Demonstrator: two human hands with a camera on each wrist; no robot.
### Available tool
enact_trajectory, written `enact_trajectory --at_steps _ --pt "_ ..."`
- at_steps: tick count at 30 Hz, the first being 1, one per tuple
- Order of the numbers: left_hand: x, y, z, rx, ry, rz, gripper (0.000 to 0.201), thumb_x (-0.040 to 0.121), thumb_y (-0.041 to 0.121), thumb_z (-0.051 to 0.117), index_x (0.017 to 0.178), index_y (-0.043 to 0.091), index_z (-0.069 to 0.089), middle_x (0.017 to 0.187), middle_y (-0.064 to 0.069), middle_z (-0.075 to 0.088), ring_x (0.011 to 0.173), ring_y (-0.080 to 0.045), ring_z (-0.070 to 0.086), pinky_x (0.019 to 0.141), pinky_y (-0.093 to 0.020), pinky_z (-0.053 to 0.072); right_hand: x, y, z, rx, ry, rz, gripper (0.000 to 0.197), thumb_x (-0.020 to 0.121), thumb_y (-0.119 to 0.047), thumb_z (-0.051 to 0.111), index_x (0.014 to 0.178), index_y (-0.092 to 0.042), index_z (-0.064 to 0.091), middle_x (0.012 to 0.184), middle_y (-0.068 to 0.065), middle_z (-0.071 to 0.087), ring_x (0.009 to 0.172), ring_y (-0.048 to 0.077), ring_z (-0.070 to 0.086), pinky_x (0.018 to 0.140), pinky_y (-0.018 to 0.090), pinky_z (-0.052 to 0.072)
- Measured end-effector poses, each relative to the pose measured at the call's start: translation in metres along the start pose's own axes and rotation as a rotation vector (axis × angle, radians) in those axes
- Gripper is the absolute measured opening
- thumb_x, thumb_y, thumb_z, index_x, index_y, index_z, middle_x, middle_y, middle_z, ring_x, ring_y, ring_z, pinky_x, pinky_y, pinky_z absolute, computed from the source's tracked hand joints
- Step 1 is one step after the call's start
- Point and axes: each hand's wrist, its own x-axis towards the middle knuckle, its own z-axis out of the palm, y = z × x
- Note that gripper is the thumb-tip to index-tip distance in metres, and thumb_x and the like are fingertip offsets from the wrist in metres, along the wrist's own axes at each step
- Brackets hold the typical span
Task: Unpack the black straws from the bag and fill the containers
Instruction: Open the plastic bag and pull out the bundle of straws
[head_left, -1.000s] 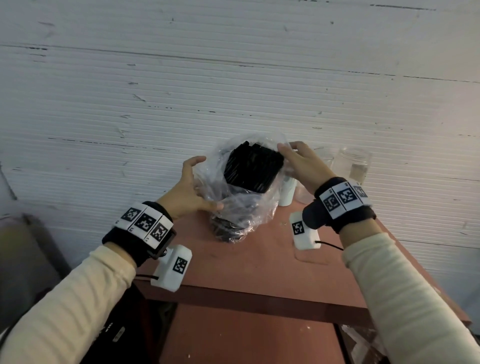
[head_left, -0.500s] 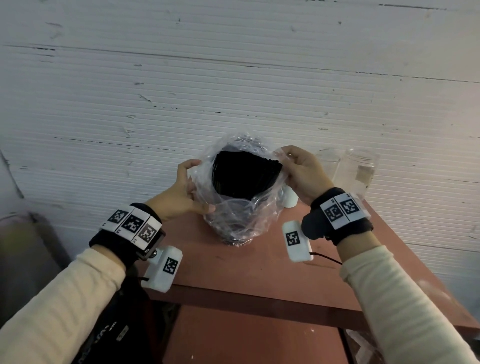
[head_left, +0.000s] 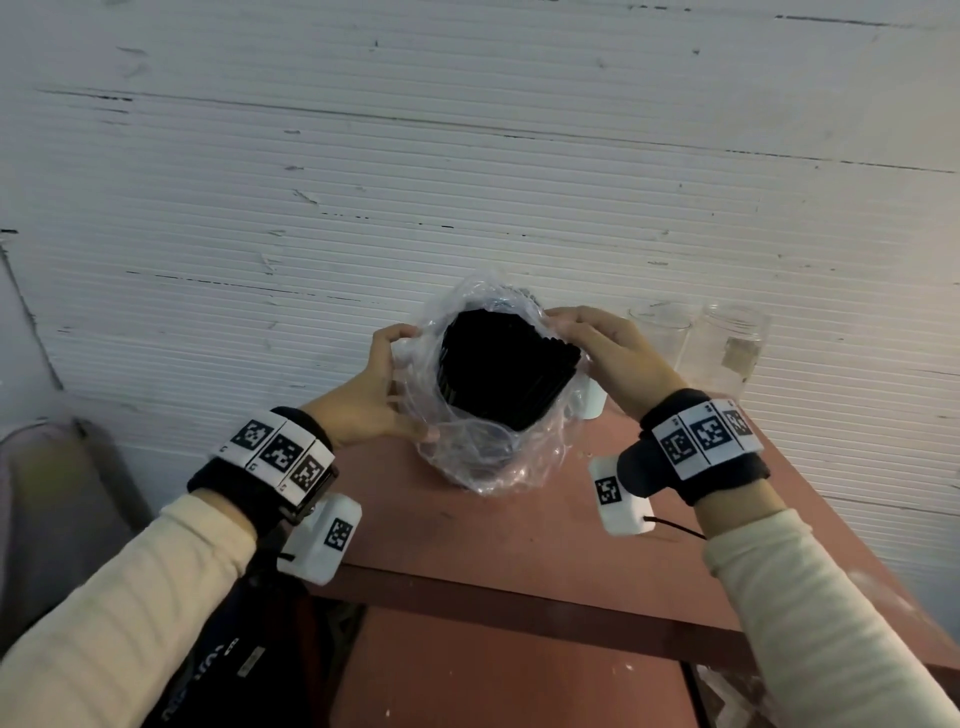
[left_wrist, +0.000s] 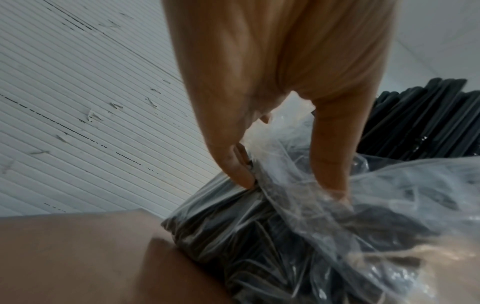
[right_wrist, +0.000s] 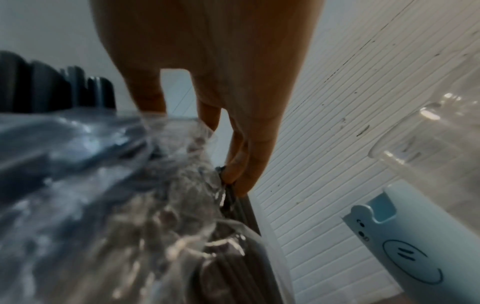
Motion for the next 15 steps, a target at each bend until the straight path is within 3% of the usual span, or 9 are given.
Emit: enact_trajectory --at_steps 2,5,7,11,13,15 --pt "0.0 0.0 0.001 0.019 -0.003 0.008 0.11 0.045 0.02 0.084 0.132 0.038 0.019 0.124 -0.006 0.043 0.096 -0.019 0.059 0.073 -0.027 0.055 0.0 -0.001 -0.003 -0.019 -0.024 -0.013 0.019 0.092 -0.03 0.062 0.099 -0.012 0.066 0.107 0.001 0.069 0.089 0.006 0.067 0.08 0.02 0.051" --pt "-0.001 -0.002 -0.004 0.034 -0.082 0.029 0.098 0.052 0.016 0.08 0.128 0.041 0.023 0.123 -0.006 0.044 0.099 -0.021 0.059 0.077 -0.029 0.055 0.001 -0.005 -0.005 -0.03 -0.029 -0.067 0.008 0.091 -0.016 0.064 0.087 -0.011 0.059 0.09 0.002 0.067 0.07 0.002 0.062 0.067 0.013 0.047" --pt "0.001 -0.002 -0.008 -0.019 -0.095 0.048 0.08 0.056 0.026 0.074 0.122 0.04 0.031 0.119 -0.006 0.049 0.104 -0.021 0.057 0.082 -0.03 0.054 0.004 -0.006 -0.006 -0.059 -0.04 -0.086 0.01 0.092 -0.008 0.063 0.084 -0.008 0.056 0.079 0.006 0.065 0.062 0.006 0.057 0.062 0.015 0.045" --pt "0.009 0.008 -0.013 -0.046 0.155 0.12 0.041 0.069 0.048 0.071 0.097 0.024 0.054 0.122 0.006 0.057 0.112 -0.012 0.056 0.095 -0.029 0.043 0.007 -0.003 -0.002 -0.111 -0.062 -0.092 0.012 0.095 -0.017 0.06 0.086 -0.012 0.053 0.073 0.026 0.062 0.062 0.021 0.053 0.063 0.027 0.043" --pt "0.011 0.015 -0.01 -0.018 0.199 0.188 0.033 0.081 0.041 0.074 0.087 0.018 0.051 0.131 0.011 0.056 0.124 -0.006 0.052 0.102 -0.027 0.04 0.007 0.001 0.0 -0.131 -0.045 -0.085 0.011 0.097 -0.019 0.055 0.091 -0.012 0.049 0.065 0.025 0.052 0.053 0.021 0.041 0.054 0.025 0.036" --pt "0.013 0.021 -0.006 0.005 0.208 0.222 0.022 0.09 0.026 0.064 0.083 0.016 0.045 0.119 0.016 0.062 0.118 0.003 0.055 0.098 -0.017 0.041 0.006 0.003 0.003 -0.081 -0.031 -0.057 0.01 0.097 -0.023 0.053 0.093 -0.016 0.047 0.065 0.015 0.043 0.049 0.022 0.031 0.047 0.031 0.029"
